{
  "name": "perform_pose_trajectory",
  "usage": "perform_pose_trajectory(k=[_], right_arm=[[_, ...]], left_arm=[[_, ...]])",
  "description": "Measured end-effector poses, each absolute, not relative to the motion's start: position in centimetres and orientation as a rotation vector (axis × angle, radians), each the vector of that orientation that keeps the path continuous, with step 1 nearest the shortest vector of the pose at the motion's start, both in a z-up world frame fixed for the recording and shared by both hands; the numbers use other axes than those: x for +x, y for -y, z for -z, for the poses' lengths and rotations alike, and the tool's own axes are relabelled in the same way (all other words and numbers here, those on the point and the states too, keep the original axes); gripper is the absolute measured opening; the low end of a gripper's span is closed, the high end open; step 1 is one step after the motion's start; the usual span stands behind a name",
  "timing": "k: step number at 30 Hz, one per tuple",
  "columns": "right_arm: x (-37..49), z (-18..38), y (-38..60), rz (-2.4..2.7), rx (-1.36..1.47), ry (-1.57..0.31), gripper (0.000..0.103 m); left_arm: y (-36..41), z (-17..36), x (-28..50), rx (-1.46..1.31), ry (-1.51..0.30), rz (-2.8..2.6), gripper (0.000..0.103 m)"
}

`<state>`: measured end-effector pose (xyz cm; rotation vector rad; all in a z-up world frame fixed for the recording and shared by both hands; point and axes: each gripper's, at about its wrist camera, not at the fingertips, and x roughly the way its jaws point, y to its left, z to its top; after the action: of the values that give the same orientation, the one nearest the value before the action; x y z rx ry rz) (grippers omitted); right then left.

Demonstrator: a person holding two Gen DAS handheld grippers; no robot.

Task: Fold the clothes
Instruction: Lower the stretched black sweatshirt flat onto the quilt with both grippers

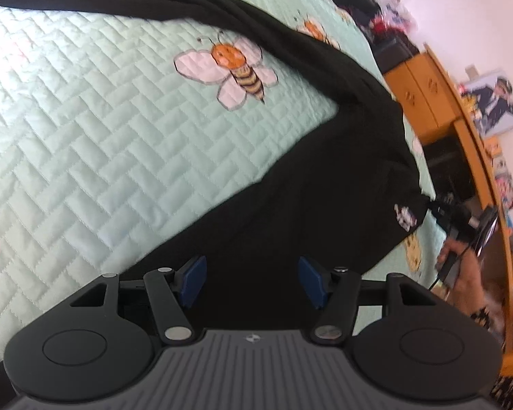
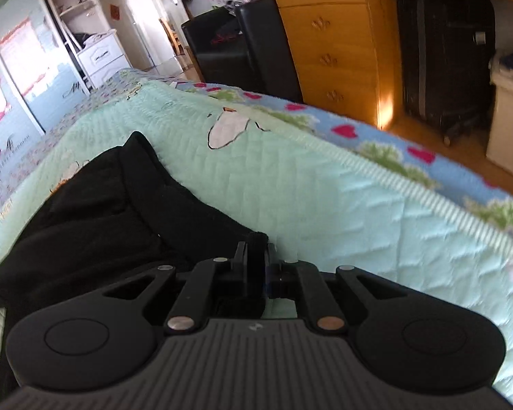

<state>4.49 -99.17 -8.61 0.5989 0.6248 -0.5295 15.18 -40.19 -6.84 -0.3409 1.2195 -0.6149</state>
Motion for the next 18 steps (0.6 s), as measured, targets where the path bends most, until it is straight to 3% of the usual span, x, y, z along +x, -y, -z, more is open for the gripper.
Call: perform_pose_trajectory(k=[6,14,16,18], right_arm=[[2.0,8.6,100.4,0.532,0.780,-0.557,0.021],[0.3,5.8,97.9,0.361,0.797,-0.415,0.026],[1.4,6.7,97.7,0.242,0.852,-0.477,0.034],[2.6,8.4,97.8,0.240,0.861,-0.580,0.035]], left_arm=[[40.3,7.6,15.4,-0.330,-1.256,0.603,0.062],[40.1,7.9,15.6,-0.372,-1.264,0.579,0.063],[39.8,7.7,15.6,-0.400,-1.258,0.563,0.063],[39.2,7.0,15.4,-0.413,-1.225,0.527,0.063]])
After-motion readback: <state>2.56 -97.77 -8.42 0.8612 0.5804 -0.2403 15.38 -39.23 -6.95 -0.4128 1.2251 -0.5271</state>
